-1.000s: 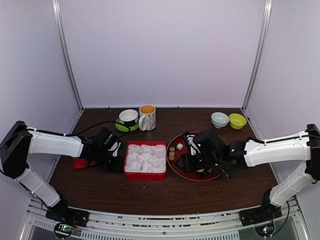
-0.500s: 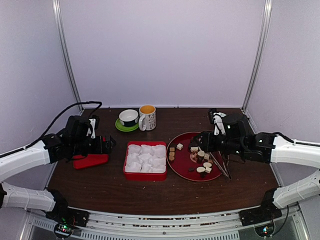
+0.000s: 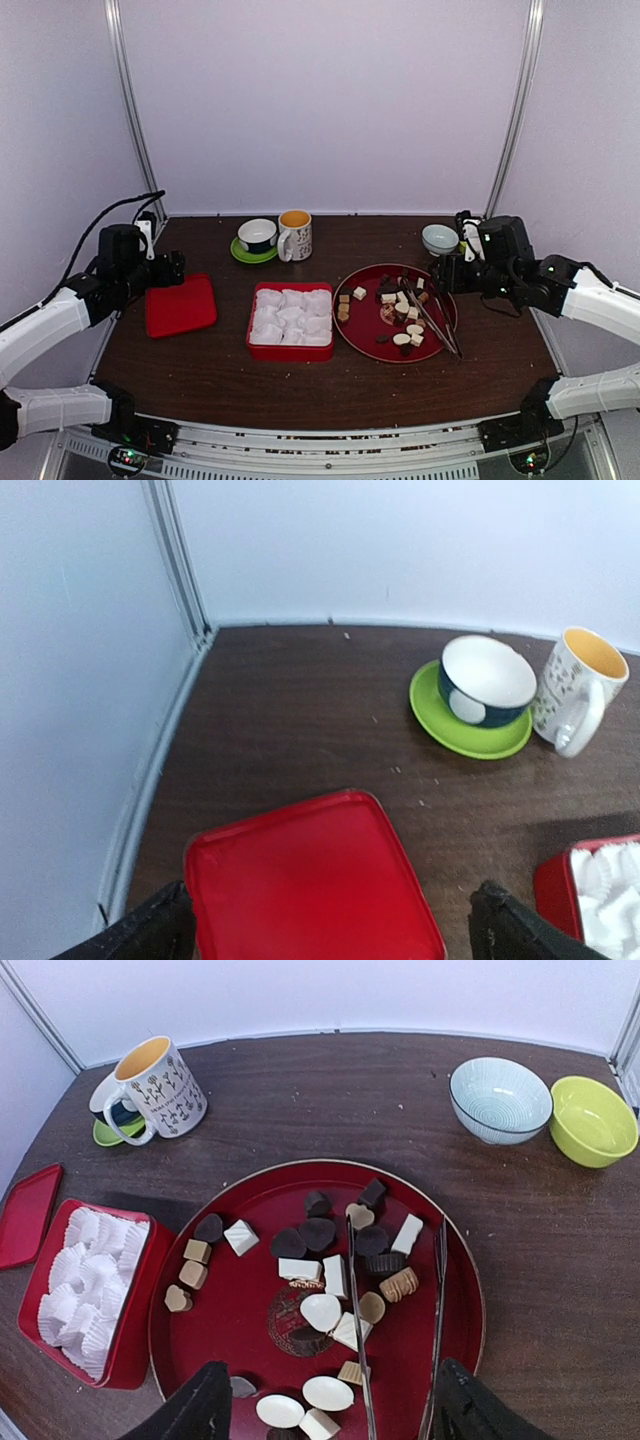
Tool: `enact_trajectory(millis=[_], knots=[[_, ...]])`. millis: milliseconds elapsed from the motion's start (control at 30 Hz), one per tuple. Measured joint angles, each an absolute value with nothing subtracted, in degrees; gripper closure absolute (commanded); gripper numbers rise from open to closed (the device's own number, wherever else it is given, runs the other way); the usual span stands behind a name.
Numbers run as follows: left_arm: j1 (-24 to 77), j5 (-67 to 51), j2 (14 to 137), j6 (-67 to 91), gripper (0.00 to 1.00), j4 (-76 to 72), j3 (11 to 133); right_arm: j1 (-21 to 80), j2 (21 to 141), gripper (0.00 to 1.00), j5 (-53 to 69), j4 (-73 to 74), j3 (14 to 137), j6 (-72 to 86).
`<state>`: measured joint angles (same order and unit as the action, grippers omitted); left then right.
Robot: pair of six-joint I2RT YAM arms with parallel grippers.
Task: Pack the chocolate
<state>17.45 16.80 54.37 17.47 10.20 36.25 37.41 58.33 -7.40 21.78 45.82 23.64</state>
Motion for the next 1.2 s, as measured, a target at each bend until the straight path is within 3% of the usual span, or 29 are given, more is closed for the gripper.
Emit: enact_trajectory(millis=[233, 500, 733, 867, 967, 1200], knots=[[15.4, 23.5, 56.6, 6.6, 0.02, -6.4, 31.0, 37.3, 57.4, 0.27, -7.3, 25.6, 45.4, 23.1], [7.4, 23.0, 62.4, 0.4, 0.02, -20.8, 24.6, 37.3, 57.0, 0.25, -5.9, 25.9, 44.5, 23.2], [5.4, 22.1, 67.4, -1.0, 0.02, -29.5, 23.4, 37.3, 62.8, 0.07, -4.9, 26.4, 44.3, 23.8], [5.2, 22.0, 70.6, -2.1, 0.02, -33.9, 21.9, 37.3, 70.3, 0.07, -5.6, 28.3, 45.2, 23.8], [5.1, 21.8, 71.7, -3.1, 0.02, -36.5, 20.9, 37.3, 75.0, 0.13, -6.9, 29.9, 47.0, 23.8], [4.8, 20.6, 72.6, -4.6, 0.02, -43.4, 19.8, 37.2, 83.8, 0.13, -10.7, 31.1, 51.5, 25.3]])
